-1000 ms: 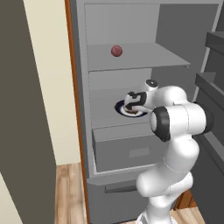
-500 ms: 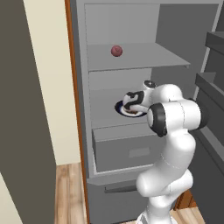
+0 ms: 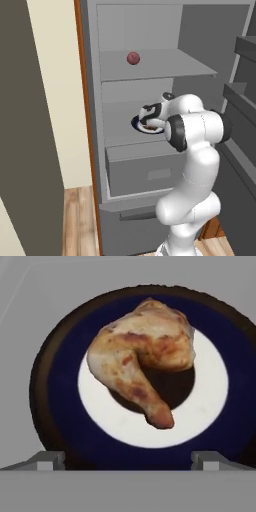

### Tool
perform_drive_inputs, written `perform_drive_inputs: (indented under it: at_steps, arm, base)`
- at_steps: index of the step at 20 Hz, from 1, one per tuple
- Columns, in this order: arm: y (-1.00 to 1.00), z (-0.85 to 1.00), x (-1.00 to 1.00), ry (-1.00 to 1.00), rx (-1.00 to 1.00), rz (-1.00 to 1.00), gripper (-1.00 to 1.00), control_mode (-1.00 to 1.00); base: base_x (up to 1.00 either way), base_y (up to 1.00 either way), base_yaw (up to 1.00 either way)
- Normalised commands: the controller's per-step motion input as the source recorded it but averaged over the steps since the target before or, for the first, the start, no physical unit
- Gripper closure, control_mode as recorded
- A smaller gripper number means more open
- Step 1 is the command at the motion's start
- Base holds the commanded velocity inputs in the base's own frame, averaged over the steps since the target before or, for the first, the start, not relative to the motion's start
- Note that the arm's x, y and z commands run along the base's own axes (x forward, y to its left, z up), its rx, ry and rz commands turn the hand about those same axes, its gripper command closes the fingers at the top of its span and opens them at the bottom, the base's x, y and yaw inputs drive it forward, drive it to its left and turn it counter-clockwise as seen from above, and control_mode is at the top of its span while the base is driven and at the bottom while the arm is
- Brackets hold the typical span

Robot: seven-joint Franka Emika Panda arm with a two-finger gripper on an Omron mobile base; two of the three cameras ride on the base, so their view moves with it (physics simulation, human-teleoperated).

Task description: Transport the chicken drumstick from the fridge to the microwave and turn on the microwave.

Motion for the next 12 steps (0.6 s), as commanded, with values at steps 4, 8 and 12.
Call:
perform_drive_inputs:
  at_steps: [4, 8, 12]
  arm:
    - [0.0, -0.1, 0.16, 0.0, 0.0, 0.0, -1.0, -1.0]
    - [0.0, -0.12, 0.18, 0.0, 0.0, 0.0, -1.0, -1.0]
    - [0.0, -0.08, 0.2, 0.0, 0.0, 0.0, -1.0, -1.0]
  base:
    - [0.0, 0.0, 0.0]
    - [0.0, 0.0, 0.0]
    - [0.0, 0.0, 0.0]
